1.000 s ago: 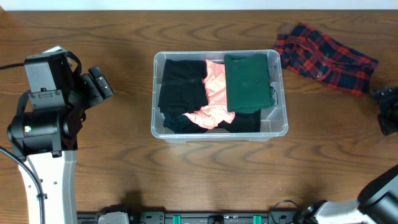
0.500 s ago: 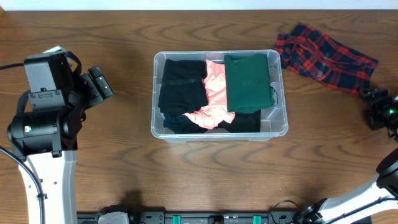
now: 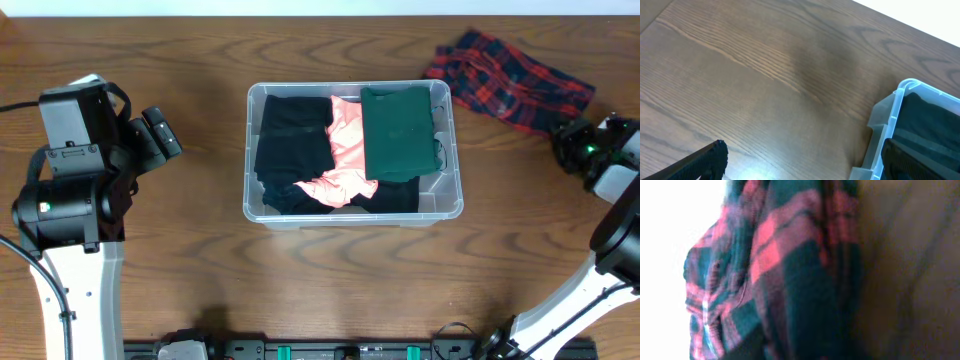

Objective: Pack container
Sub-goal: 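Move the right gripper to the plaid shirt and grasp it, then lift the plaid shirt with the right gripper over the bin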

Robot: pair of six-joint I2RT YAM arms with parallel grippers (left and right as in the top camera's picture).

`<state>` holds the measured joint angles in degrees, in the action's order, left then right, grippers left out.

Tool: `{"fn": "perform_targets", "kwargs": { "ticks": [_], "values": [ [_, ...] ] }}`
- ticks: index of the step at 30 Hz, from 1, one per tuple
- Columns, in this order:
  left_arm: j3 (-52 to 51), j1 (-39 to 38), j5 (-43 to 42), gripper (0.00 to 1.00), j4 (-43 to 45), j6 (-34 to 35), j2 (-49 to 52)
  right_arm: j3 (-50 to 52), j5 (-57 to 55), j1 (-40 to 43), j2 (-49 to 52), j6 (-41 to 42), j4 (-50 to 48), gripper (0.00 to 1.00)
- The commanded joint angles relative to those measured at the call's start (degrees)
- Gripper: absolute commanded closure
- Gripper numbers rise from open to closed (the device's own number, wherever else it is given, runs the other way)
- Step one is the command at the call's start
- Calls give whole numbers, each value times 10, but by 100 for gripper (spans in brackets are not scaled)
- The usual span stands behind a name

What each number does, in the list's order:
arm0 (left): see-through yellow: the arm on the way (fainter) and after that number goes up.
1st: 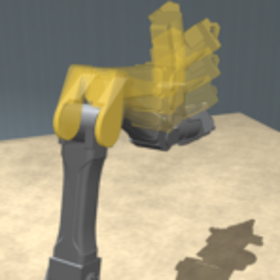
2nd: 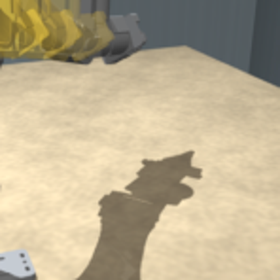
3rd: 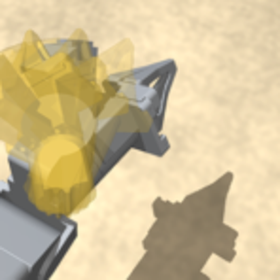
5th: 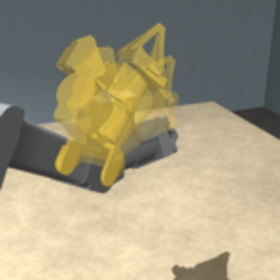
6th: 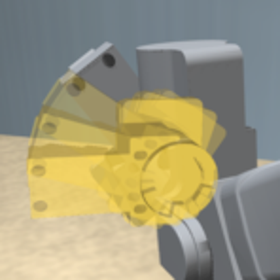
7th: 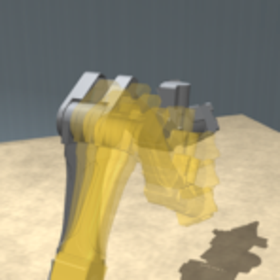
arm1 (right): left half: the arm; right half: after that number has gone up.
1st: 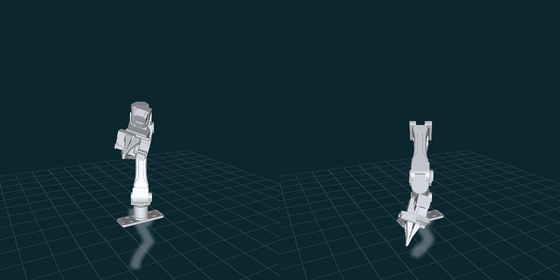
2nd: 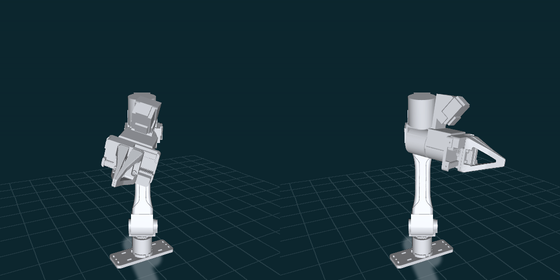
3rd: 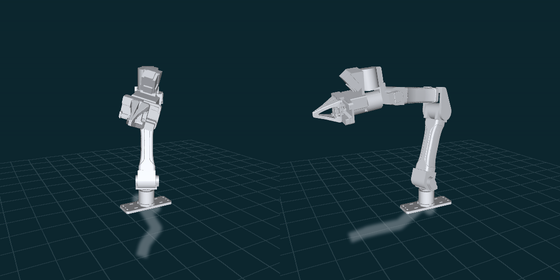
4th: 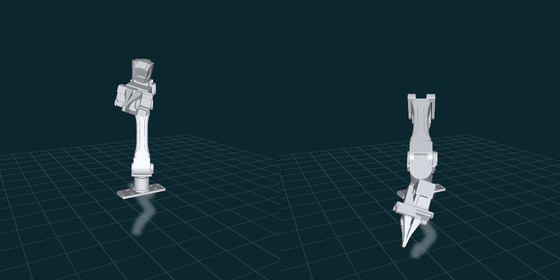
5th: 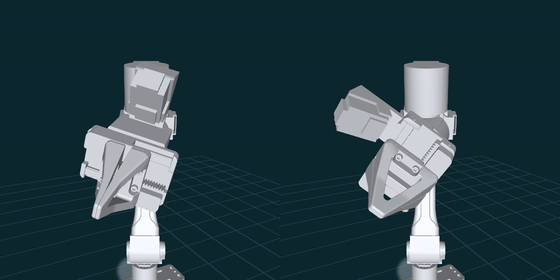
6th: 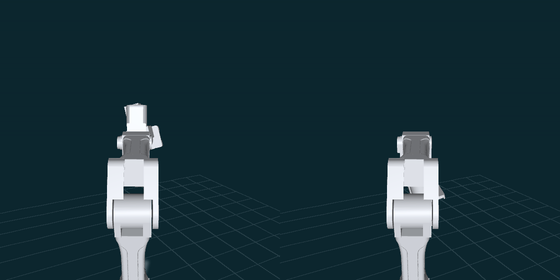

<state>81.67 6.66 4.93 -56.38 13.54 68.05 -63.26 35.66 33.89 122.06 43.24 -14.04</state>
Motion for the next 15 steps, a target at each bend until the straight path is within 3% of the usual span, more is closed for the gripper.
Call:
{"fn": "perform_targets", "kwargs": {
  "ticks": [1,4,9,15],
  "values": [
    [-1,3,7,2,0,5,1,10,-1,-3,16,15,9,86],
    [-1,3,7,2,0,5,1,10,47,2,-9,15,10,99],
    [-1,3,7,2,0,5,1,10,131,0,-108,15,12,99],
    [-1,3,7,2,0,5,1,10,188,-24,-321,47,29,99]
  ]
}}
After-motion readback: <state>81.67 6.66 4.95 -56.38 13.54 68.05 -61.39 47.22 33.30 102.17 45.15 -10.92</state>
